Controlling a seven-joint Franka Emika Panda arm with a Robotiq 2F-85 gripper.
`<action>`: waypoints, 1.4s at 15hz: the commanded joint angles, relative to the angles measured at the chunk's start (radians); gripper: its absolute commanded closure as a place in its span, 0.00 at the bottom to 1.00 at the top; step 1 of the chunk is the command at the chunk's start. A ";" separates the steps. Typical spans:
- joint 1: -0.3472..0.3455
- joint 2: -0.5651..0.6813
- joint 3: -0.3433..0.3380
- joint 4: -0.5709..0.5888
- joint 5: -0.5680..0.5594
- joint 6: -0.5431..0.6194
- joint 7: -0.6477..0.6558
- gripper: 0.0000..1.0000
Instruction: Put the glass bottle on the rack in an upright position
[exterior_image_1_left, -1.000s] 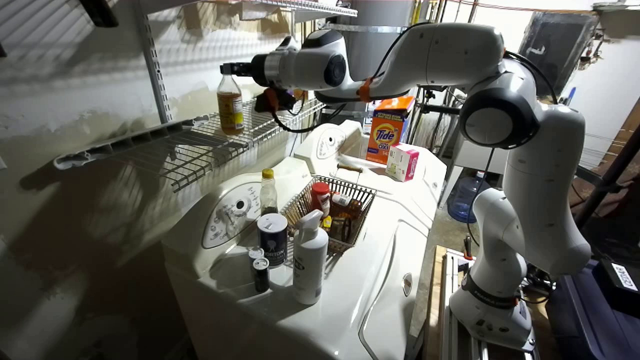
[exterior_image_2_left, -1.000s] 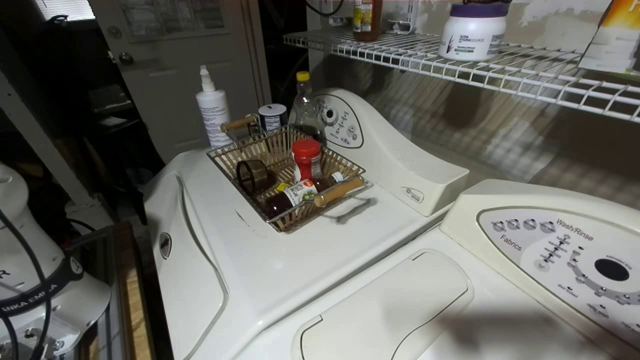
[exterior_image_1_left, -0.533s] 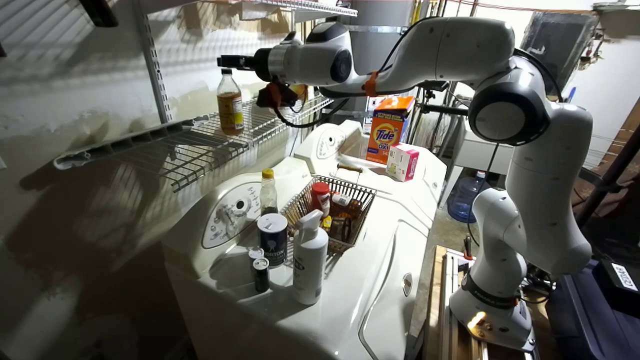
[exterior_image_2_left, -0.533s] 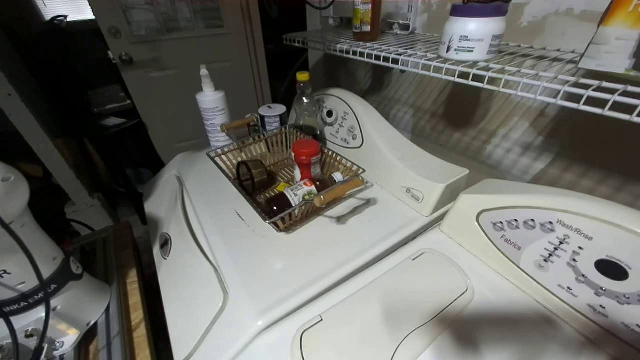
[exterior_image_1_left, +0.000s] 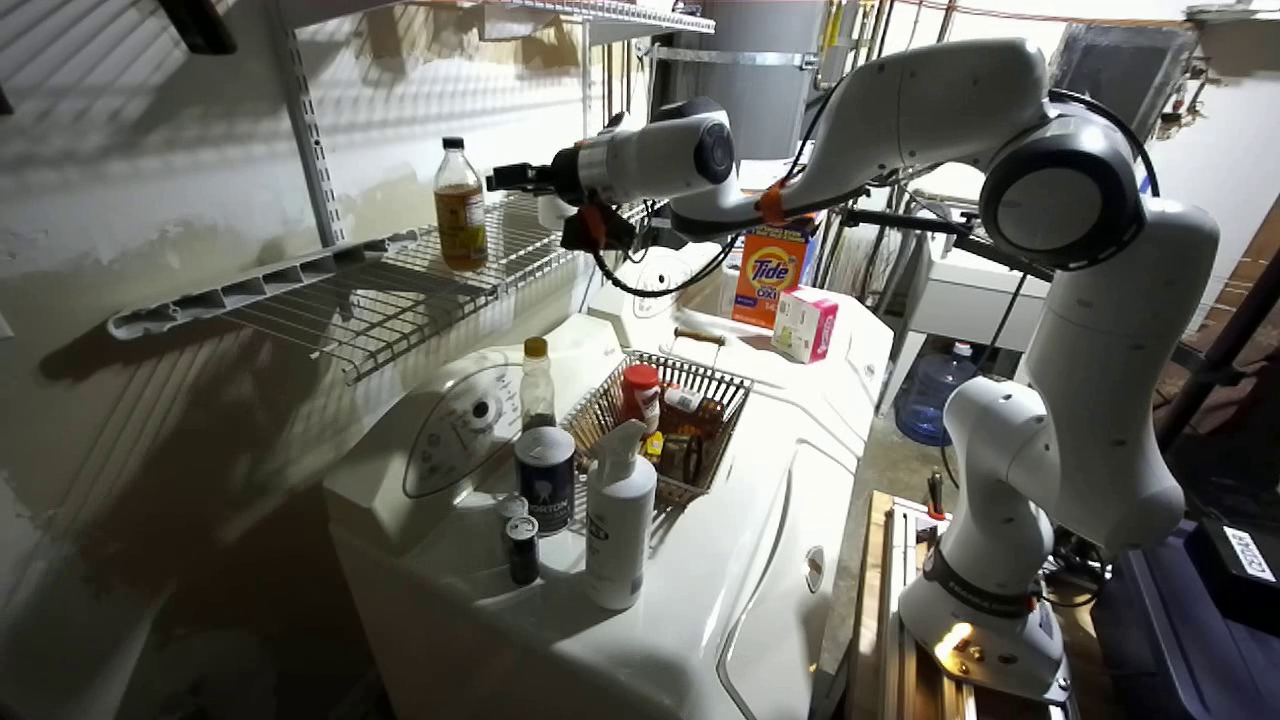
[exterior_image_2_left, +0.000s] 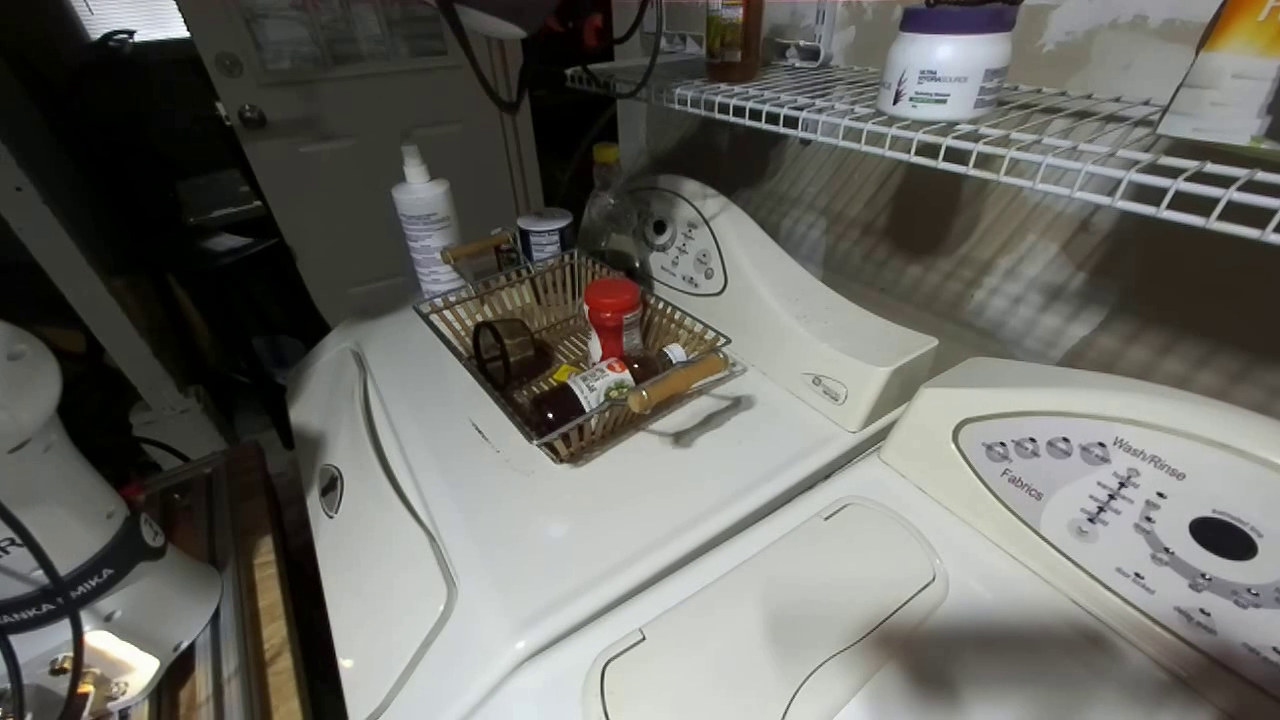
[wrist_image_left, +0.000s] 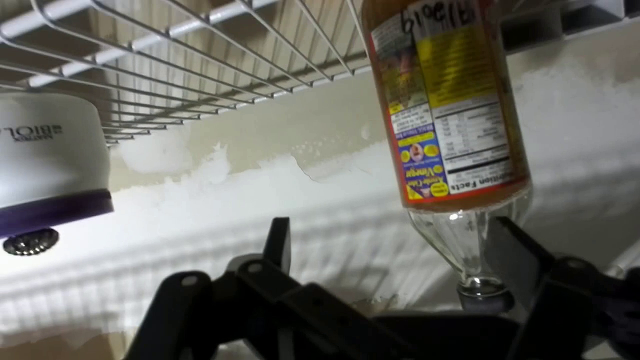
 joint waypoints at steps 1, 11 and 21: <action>0.024 -0.146 0.019 -0.163 0.123 0.025 -0.182 0.00; 0.018 -0.391 0.166 -0.370 0.471 0.004 -0.587 0.00; 0.083 -0.463 0.164 -0.320 0.546 -0.082 -0.669 0.00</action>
